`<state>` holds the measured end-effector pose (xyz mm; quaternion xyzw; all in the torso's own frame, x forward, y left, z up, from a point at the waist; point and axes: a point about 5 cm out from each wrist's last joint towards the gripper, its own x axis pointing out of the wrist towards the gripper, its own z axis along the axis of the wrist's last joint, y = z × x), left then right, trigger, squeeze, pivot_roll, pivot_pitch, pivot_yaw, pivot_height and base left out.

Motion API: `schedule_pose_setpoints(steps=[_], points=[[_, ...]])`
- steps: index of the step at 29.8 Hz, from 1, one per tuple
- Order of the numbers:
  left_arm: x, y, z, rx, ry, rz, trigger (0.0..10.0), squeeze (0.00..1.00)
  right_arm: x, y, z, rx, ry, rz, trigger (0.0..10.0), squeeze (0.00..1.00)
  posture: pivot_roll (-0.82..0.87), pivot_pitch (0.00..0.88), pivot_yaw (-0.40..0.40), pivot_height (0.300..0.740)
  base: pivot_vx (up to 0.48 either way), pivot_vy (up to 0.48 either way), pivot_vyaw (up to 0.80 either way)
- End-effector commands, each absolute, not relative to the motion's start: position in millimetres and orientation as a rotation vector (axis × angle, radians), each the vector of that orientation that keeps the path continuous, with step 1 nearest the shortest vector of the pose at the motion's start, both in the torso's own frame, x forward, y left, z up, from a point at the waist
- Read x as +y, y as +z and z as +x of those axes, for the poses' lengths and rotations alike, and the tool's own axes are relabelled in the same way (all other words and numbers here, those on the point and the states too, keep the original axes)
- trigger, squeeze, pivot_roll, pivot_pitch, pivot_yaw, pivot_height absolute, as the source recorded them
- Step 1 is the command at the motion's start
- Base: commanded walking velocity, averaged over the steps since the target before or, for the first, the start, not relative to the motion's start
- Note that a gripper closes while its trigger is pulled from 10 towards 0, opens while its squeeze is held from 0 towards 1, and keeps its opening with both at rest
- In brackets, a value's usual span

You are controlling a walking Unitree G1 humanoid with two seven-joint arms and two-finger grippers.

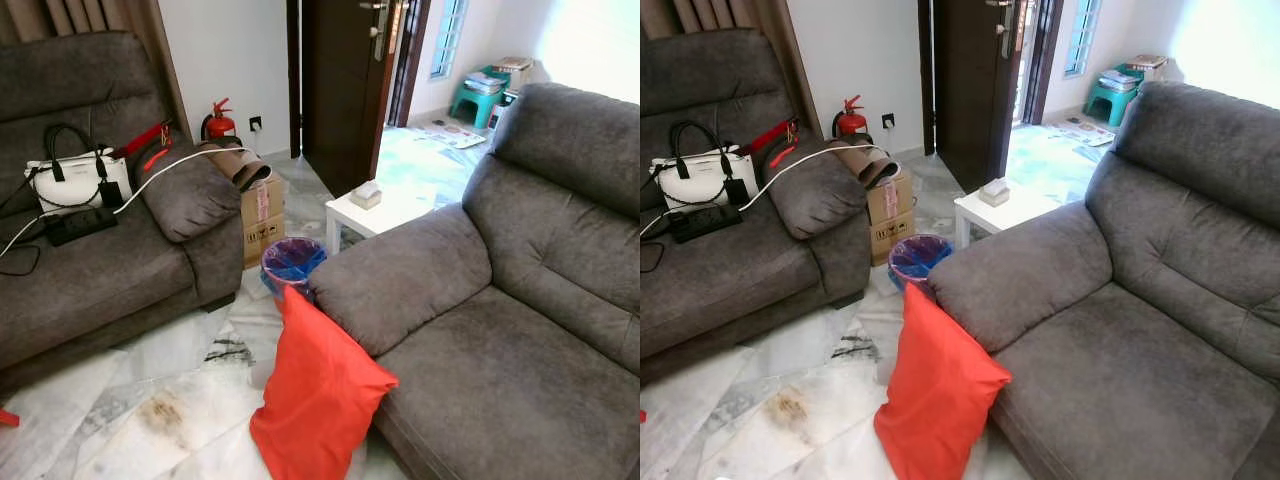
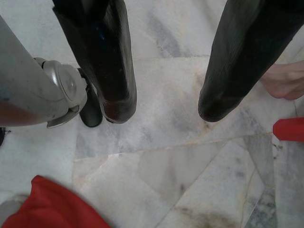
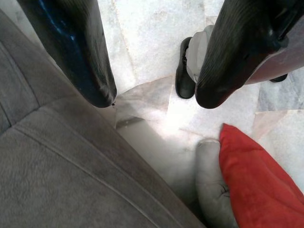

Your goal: Move the pillow to the sofa from floor

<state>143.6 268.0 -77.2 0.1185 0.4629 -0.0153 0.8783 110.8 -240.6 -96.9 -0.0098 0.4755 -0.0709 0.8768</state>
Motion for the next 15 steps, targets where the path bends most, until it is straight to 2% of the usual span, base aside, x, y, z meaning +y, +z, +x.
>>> schedule_pose_setpoints(steps=[1, 15], points=[[272.0, -77.6, 139.5, 0.985, -0.043, 0.269, 10.0, 0.00, -239.4, -97.1, 111.0, 0.994, -0.136, -0.021, 10.0, 0.00, 0.09, 0.044, 0.008, 0.740, 0.341, 0.000, 0.00], [272.0, -78.0, 138.4, 0.991, -0.053, 0.273, 10.0, 0.00, -237.2, -97.0, 111.8, 0.983, -0.132, -0.022, 10.0, 0.00, 0.09, 0.032, 0.011, 0.740, 0.343, 0.000, 0.00]])
